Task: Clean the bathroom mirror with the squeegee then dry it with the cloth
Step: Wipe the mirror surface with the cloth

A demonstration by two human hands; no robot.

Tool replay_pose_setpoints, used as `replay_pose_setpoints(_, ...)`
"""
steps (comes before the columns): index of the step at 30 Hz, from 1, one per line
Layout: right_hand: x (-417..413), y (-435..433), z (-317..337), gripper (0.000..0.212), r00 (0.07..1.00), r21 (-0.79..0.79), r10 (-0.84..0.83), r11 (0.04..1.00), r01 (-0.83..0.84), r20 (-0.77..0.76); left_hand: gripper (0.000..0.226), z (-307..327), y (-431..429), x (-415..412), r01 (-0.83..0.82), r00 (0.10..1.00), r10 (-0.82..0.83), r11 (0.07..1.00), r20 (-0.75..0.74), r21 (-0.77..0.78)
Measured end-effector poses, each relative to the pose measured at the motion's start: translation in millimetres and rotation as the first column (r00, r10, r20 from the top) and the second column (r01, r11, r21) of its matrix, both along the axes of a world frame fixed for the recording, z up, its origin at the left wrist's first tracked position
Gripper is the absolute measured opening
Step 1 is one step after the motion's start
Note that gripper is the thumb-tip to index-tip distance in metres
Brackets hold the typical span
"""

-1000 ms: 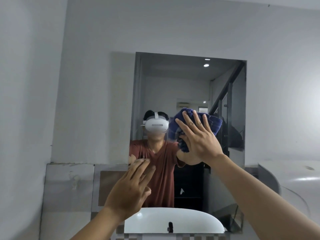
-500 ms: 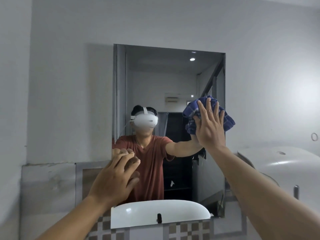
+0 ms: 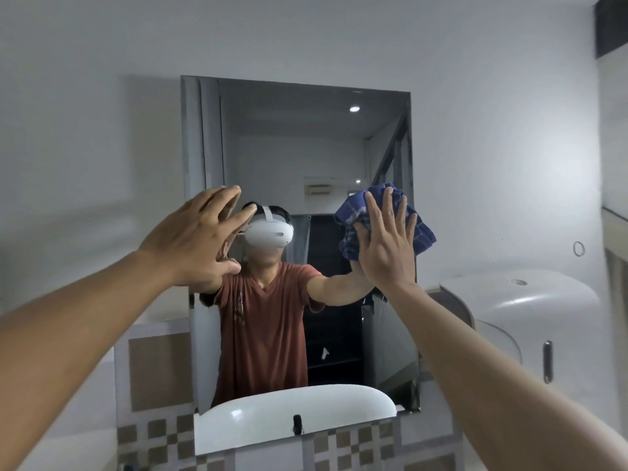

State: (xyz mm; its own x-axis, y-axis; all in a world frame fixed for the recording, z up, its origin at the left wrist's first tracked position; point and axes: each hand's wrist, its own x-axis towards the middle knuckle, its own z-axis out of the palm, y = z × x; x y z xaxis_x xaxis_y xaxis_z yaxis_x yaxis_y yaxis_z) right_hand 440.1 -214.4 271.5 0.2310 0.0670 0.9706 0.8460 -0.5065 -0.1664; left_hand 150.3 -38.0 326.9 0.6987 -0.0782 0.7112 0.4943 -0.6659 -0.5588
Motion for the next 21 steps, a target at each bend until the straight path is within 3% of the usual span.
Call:
replay_pose_setpoints(10,-8.7,2.3,-57.7,0.059,0.983,0.140,0.039,0.990,-0.014,-0.182,0.111,-2.5,-5.8,-1.5,0.046,0.999,-0.046,0.999,0.001,-0.027)
replay_pose_setpoints(16,-14.1,5.8,-94.5,0.060,0.975,0.124,0.069,0.991,-0.044,-0.212,0.079,16.6,-7.1,0.9,0.114,0.992,-0.116,0.992,0.053,0.046)
replay_pose_setpoints(21,-18.5,9.0,-134.8,0.063,0.965,0.136,0.078,0.990,-0.045,-0.249,0.084,40.0,-8.5,7.1,0.091,0.993,-0.095,0.993,0.063,0.070)
